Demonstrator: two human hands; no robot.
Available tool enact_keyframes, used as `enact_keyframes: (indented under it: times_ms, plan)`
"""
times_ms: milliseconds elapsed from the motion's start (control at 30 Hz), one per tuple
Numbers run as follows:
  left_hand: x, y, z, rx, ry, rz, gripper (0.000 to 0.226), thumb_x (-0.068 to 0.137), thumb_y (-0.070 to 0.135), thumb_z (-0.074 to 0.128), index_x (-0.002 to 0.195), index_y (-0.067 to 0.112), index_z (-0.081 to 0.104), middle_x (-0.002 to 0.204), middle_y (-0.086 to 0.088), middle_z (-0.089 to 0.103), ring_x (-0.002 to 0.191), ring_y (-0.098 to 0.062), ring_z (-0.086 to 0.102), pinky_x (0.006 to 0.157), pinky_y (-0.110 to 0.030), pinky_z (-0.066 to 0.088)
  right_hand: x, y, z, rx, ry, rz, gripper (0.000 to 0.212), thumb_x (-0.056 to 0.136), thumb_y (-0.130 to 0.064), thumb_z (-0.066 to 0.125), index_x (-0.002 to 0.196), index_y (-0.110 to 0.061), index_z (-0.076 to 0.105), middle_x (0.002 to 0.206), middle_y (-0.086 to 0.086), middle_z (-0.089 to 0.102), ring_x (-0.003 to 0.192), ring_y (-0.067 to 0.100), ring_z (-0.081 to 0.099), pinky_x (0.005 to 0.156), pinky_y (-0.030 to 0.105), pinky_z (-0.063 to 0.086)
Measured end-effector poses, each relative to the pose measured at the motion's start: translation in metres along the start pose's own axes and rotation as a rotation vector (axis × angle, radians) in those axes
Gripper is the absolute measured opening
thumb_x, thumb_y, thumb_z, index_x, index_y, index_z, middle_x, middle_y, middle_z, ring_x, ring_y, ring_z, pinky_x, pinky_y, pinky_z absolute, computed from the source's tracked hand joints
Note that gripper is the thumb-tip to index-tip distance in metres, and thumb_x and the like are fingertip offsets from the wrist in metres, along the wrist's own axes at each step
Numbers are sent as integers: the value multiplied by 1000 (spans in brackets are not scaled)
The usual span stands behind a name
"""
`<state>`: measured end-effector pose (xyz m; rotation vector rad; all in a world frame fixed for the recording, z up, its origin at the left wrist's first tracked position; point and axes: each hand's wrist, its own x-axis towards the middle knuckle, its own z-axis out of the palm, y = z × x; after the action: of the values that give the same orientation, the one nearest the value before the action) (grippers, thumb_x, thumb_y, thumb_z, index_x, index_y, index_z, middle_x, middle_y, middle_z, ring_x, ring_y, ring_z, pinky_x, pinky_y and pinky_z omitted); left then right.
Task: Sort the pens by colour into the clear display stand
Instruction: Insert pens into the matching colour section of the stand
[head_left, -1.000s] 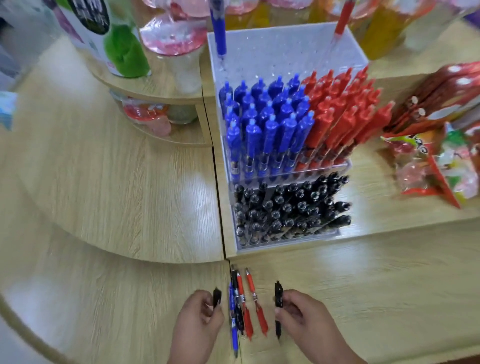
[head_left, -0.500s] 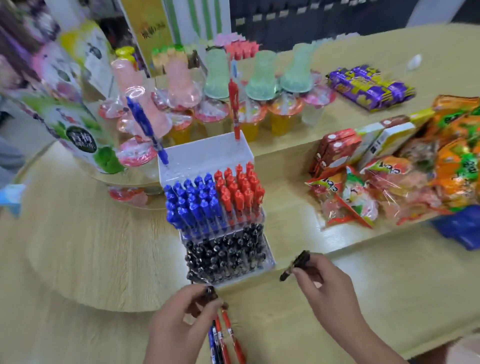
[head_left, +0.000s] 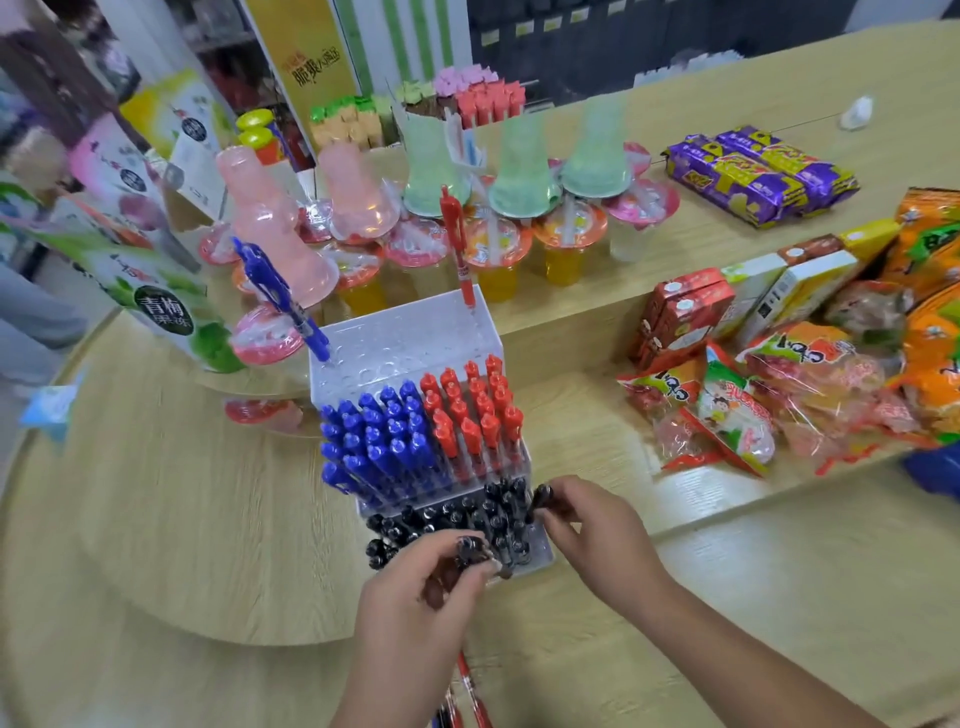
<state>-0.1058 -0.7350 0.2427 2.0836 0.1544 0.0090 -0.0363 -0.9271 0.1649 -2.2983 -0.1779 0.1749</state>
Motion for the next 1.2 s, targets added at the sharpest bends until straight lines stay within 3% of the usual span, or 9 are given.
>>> enact_keyframes:
  times_ms: [100, 300, 433, 567, 700, 767, 933, 1033, 1200]
  plan:
    - [5, 2, 1, -13, -7, -14, 32, 77, 14, 80, 88, 44, 72, 75, 9, 70, 63, -12, 58, 60, -29, 51, 0, 2, 1, -77, -47, -14, 10, 93, -29, 62, 98, -21, 65, 86, -6, 68, 79, 14, 64, 71, 38, 53]
    - [10, 3, 5, -2, -48, -13, 25, 79, 18, 78, 89, 41, 71, 74, 5, 68, 65, -14, 59, 63, -36, 52, 18, -5, 2, -304, -170, -72, 14, 95, -33, 54, 95, -20, 58, 85, -6, 59, 75, 16, 55, 61, 30, 41]
    - [14, 9, 6, -25, -73, -8, 21, 81, 19, 77, 86, 39, 71, 74, 7, 67, 65, -14, 58, 62, -34, 51, 19, -6, 1, -371, -197, -53, 20, 96, -37, 52, 102, -21, 61, 95, -4, 63, 85, 19, 61, 67, 33, 44]
    - [18, 17, 6, -19, -92, 23, 18, 82, 22, 75, 83, 38, 68, 70, 2, 60, 61, -14, 51, 60, -33, 45, -4, -8, -19, -144, -8, -47, 21, 93, -36, 59, 113, -34, 64, 100, -21, 65, 86, 0, 61, 71, 22, 50]
    - [24, 21, 16, 6, -126, 71, 13, 82, 23, 74, 87, 35, 71, 72, 7, 63, 63, -9, 53, 59, -30, 47, -31, -31, -34, 23, -143, -188, 20, 90, -39, 60, 110, -40, 62, 98, -24, 59, 88, 1, 59, 68, 17, 50]
    - [26, 24, 21, 34, -146, 99, 11, 82, 25, 73, 87, 34, 70, 74, 10, 62, 65, -7, 53, 60, -22, 43, -33, -33, -32, 39, -88, -195, 19, 88, -44, 56, 104, -37, 63, 93, -22, 59, 85, 3, 59, 66, 17, 50]
    - [31, 7, 20, 383, -72, 257, 31, 85, 50, 61, 114, 40, 62, 107, 28, 62, 101, 6, 53, 88, -11, 41, -30, -14, -28, 78, 92, -106, 11, 86, -32, 69, 97, -31, 67, 86, -24, 61, 80, -2, 62, 68, 16, 51]
    - [32, -21, 13, 609, -90, 324, 40, 87, 50, 58, 120, 29, 65, 121, 17, 61, 116, -6, 53, 100, -29, 44, -23, 0, -17, 91, 80, -14, 7, 87, -25, 70, 93, -28, 68, 85, -19, 64, 80, 0, 63, 71, 24, 55]
    - [29, -49, 12, 773, -176, 471, 44, 76, 35, 79, 117, 25, 66, 132, 5, 60, 127, -16, 50, 107, -33, 31, -12, 5, 0, 25, 25, -14, 13, 89, -27, 69, 84, -32, 58, 78, -19, 60, 75, 1, 60, 67, 24, 52]
